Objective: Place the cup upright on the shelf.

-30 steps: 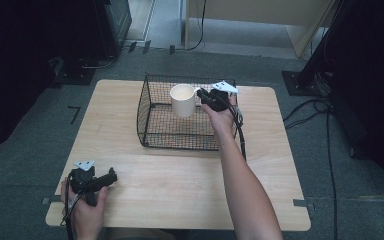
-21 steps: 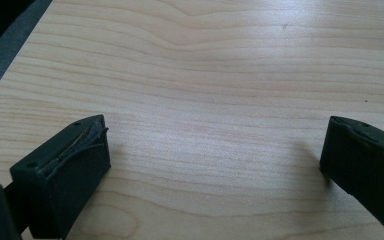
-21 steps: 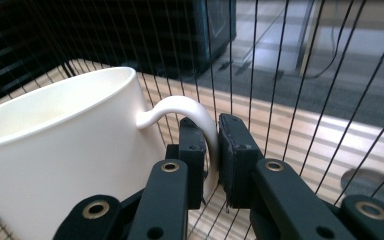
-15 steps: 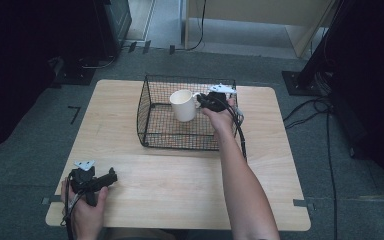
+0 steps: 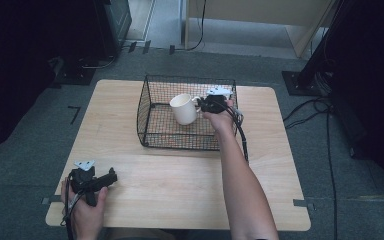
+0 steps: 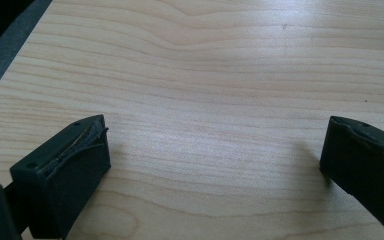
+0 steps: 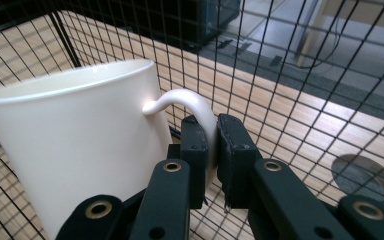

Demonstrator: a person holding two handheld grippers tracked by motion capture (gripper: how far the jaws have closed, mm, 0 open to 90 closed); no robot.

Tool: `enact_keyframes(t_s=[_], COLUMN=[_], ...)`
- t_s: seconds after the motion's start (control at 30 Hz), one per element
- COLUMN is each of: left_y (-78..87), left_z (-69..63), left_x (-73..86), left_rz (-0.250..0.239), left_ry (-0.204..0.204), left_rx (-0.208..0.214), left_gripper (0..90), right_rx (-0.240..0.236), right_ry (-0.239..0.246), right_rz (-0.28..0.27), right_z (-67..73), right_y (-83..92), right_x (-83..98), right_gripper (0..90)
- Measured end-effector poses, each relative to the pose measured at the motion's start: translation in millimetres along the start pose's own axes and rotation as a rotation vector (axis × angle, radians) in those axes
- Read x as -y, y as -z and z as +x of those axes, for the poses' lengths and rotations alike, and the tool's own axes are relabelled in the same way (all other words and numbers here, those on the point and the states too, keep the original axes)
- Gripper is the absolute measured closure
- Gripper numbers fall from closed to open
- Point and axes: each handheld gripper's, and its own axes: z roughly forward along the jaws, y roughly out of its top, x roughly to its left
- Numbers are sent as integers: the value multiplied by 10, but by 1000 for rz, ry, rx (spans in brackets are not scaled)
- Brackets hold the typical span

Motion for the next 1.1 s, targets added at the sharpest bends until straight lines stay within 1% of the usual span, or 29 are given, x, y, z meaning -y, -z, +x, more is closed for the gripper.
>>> enact_keyframes(t_s=[0.17, 0.23, 0.33, 0.4, 0.47, 0.5, 0.53, 0.57, 0.67, 0.77, 0.83, 0.97, 1.1], left_y=[0, 0, 0, 0, 0, 0, 0, 0, 0, 0, -1, -1, -1], left_z=[0, 0, 0, 0, 0, 0, 0, 0, 0, 0, -1, -1, -1], left_x=[0, 0, 0, 0, 0, 0, 0, 0, 0, 0, 0, -1, 0], left_rz=[0, 0, 0, 0, 0, 0, 0, 0, 0, 0, -1, 0, 0], left_ry=[0, 0, 0, 0, 0, 0, 0, 0, -1, -1, 0, -1, 0], left_rx=[0, 0, 0, 0, 0, 0, 0, 0, 0, 1, 1, 1, 1], left_gripper=[0, 0, 0, 0, 0, 0, 0, 0, 0, 0, 0, 0, 0], right_rx=[15, 33, 32, 30, 35, 44, 50, 50, 58, 68, 89, 110, 113], right_ry=[4, 35, 20, 1, -2, -21, -28, -28, -36, -47, -45, -69, -96], right_rz=[15, 34, 42, 53, 53, 53, 55, 55, 56, 40, 27, -8, -48], right_z=[1, 3, 0, -9, -14, -19, -20, -20, -18, -4, 7, 25, 49], right_y=[-8, -12, -14, -24, -24, -23, -26, -26, -29, -26, -13, 17, 55], right_x=[5, 16, 17, 22, 23, 19, 18, 18, 3, -19, -40, -86, -143], right_gripper=[835, 838, 819, 761, 746, 684, 651, 651, 606, 563, 539, 512, 473])
